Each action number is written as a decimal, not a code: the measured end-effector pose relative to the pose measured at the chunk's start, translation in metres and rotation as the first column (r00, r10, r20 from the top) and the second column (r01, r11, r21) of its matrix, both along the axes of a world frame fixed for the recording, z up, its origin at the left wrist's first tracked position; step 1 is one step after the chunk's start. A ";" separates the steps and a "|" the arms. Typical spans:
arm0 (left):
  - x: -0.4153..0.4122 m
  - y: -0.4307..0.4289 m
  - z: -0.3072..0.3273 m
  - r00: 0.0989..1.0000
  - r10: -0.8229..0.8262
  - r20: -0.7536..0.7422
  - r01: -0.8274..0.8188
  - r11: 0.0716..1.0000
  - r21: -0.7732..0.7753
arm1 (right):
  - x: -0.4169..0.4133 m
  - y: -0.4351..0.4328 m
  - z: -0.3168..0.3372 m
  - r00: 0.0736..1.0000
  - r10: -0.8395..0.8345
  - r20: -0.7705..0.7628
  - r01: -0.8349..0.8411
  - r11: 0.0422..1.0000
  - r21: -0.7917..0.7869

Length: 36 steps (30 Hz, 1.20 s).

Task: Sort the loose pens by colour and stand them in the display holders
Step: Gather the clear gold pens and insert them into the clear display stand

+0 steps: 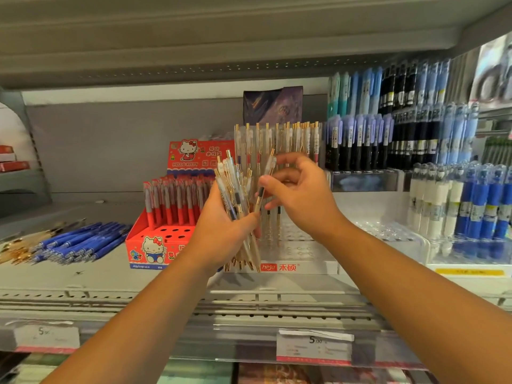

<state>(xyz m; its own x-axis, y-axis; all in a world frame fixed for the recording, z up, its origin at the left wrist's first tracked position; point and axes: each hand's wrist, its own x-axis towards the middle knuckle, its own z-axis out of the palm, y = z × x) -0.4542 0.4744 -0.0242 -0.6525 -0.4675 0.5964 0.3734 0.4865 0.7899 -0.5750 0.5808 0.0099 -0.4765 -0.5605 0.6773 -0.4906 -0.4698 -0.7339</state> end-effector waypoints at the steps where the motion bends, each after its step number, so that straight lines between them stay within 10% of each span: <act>1: 0.000 0.000 0.000 1.000 -0.006 0.009 0.006 1.000 0.005 | 0.000 0.000 0.000 1.000 -0.002 0.018 0.002 1.000 0.010; 13: 0.001 -0.002 -0.001 0.996 0.052 0.066 -0.051 0.999 -0.013 | -0.021 0.003 0.007 0.945 -0.270 0.185 0.297 0.944 -0.142; 20: 0.001 -0.003 -0.002 0.996 0.059 0.060 -0.061 0.998 0.028 | -0.033 -0.002 0.001 0.866 -0.497 -0.058 0.496 0.868 -0.025; 36: 0.003 -0.002 -0.003 0.996 0.088 0.028 -0.089 0.994 0.058 | -0.036 -0.002 -0.009 0.870 -0.463 -0.170 0.486 0.864 0.135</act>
